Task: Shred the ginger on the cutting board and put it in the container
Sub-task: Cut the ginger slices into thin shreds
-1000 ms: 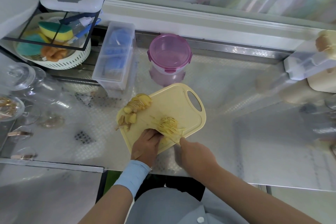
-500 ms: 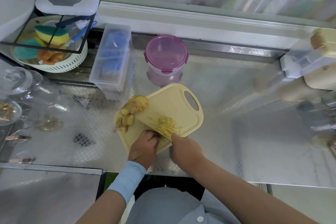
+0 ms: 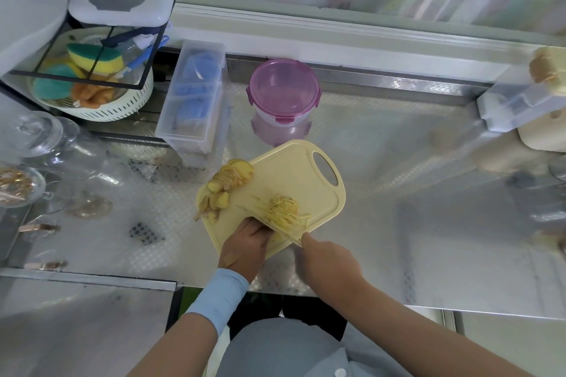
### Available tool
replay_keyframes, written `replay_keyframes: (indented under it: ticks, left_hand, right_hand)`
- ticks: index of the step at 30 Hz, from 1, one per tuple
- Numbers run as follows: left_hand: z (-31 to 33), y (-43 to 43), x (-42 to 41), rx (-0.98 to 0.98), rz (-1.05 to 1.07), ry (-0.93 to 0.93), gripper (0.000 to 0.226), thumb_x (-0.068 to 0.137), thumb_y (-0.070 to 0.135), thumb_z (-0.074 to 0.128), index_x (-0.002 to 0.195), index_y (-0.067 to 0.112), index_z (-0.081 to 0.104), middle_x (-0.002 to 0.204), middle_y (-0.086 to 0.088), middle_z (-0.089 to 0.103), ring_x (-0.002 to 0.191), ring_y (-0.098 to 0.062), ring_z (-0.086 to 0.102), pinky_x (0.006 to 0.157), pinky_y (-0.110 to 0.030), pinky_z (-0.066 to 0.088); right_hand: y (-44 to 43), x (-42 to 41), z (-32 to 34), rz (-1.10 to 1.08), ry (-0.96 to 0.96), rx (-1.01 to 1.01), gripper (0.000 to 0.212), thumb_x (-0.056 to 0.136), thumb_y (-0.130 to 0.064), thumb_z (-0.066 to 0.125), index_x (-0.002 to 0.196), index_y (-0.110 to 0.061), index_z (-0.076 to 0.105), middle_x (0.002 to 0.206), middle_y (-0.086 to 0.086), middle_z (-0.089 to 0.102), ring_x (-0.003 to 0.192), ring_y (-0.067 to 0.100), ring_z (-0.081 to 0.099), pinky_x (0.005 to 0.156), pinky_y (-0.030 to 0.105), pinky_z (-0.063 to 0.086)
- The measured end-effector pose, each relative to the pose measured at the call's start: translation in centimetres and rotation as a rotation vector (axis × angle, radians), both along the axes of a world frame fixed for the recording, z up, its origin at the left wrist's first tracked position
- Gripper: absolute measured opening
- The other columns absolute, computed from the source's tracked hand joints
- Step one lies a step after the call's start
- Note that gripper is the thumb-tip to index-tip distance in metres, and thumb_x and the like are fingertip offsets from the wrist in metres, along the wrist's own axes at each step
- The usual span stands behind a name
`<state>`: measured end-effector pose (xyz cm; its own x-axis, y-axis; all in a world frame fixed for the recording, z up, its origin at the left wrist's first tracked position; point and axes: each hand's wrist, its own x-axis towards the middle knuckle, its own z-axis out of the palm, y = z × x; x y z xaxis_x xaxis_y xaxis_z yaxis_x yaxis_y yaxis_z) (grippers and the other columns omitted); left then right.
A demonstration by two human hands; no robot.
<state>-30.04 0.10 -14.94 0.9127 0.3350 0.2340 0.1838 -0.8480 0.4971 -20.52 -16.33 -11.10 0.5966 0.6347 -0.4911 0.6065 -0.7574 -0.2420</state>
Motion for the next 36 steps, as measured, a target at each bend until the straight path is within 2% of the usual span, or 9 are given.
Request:
replay_keyframes:
  ticks: [4,9,13,16,18,23,27,31,36]
  left_hand:
    - [-0.2,0.0,-0.1,-0.046,0.018,0.011,0.028,0.088,0.02,0.05,0.087,0.011,0.076,0.091,-0.003,0.068,0.093,-0.018,0.053,0.056,-0.029,0.052]
    - [-0.3,0.0,0.0,-0.044,0.023,-0.023,0.028,0.088,0.02,0.05,0.088,0.01,0.076,0.092,-0.004,0.07,0.094,-0.018,0.053,0.071,-0.022,0.043]
    - [-0.2,0.1,0.0,-0.025,0.026,-0.018,0.029,0.087,0.02,0.049,0.086,0.012,0.076,0.091,-0.003,0.07,0.094,-0.017,0.053,0.068,-0.024,0.047]
    - [-0.3,0.2,0.1,0.002,0.007,-0.023,0.029,0.085,0.019,0.048,0.086,0.012,0.077,0.092,-0.004,0.071,0.095,-0.017,0.053,0.067,-0.026,0.049]
    - [-0.3,0.2,0.1,-0.008,0.001,-0.025,0.029,0.086,0.018,0.048,0.086,0.011,0.076,0.092,-0.005,0.07,0.095,-0.018,0.052,0.072,-0.024,0.045]
    - [-0.6,0.0,-0.1,-0.07,0.037,0.003,0.028,0.089,0.021,0.05,0.087,0.012,0.076,0.091,-0.002,0.069,0.093,-0.017,0.054,0.062,-0.027,0.049]
    - [-0.6,0.0,-0.1,-0.081,0.039,-0.011,0.029,0.088,0.02,0.049,0.089,0.011,0.077,0.093,-0.003,0.07,0.094,-0.018,0.054,0.069,-0.022,0.043]
    - [-0.6,0.1,0.0,-0.076,0.038,-0.026,0.029,0.087,0.019,0.05,0.088,0.01,0.077,0.093,-0.004,0.07,0.096,-0.017,0.052,0.074,-0.018,0.04]
    - [-1.0,0.2,0.0,-0.054,0.026,-0.035,0.029,0.088,0.021,0.05,0.085,0.01,0.077,0.093,-0.004,0.07,0.096,-0.017,0.053,0.074,-0.021,0.042]
  right_hand:
    - [1.9,0.4,-0.2,0.029,0.04,-0.008,0.013,0.097,-0.014,0.039,0.11,-0.018,0.039,0.069,0.001,0.043,0.056,0.021,0.042,0.048,0.032,0.028]
    - [2.8,0.9,0.3,0.054,0.051,-0.011,0.009,0.093,-0.012,0.04,0.097,-0.018,0.036,0.071,0.001,0.042,0.06,0.025,0.044,0.054,0.033,0.034]
    - [1.7,0.7,0.6,0.042,0.042,0.007,0.01,0.095,-0.017,0.04,0.099,-0.02,0.031,0.068,0.002,0.041,0.053,0.017,0.034,0.048,0.031,0.025]
    - [0.5,0.2,0.9,0.008,0.027,0.01,0.014,0.1,-0.024,0.04,0.112,-0.024,0.033,0.066,0.001,0.043,0.051,0.015,0.035,0.045,0.029,0.022]
    - [0.3,0.1,0.8,0.004,0.023,0.01,0.019,0.1,-0.026,0.04,0.118,-0.026,0.032,0.066,0.001,0.044,0.051,0.014,0.035,0.045,0.029,0.022]
    - [2.8,0.6,0.3,0.046,0.061,-0.011,0.012,0.095,-0.013,0.039,0.105,-0.018,0.036,0.072,0.001,0.044,0.061,0.024,0.047,0.053,0.032,0.033]
    - [4.3,0.9,0.6,0.06,0.09,-0.014,0.015,0.09,-0.006,0.039,0.095,-0.019,0.034,0.074,0.003,0.046,0.067,0.032,0.05,0.058,0.034,0.041]
    - [3.1,1.0,1.3,0.077,0.076,-0.01,0.013,0.092,-0.012,0.039,0.096,-0.019,0.03,0.073,0.004,0.045,0.06,0.024,0.044,0.052,0.032,0.034]
    - [1.1,0.5,1.4,0.076,0.026,-0.009,0.013,0.098,-0.021,0.04,0.11,-0.018,0.036,0.071,0.001,0.044,0.053,0.017,0.036,0.047,0.029,0.023]
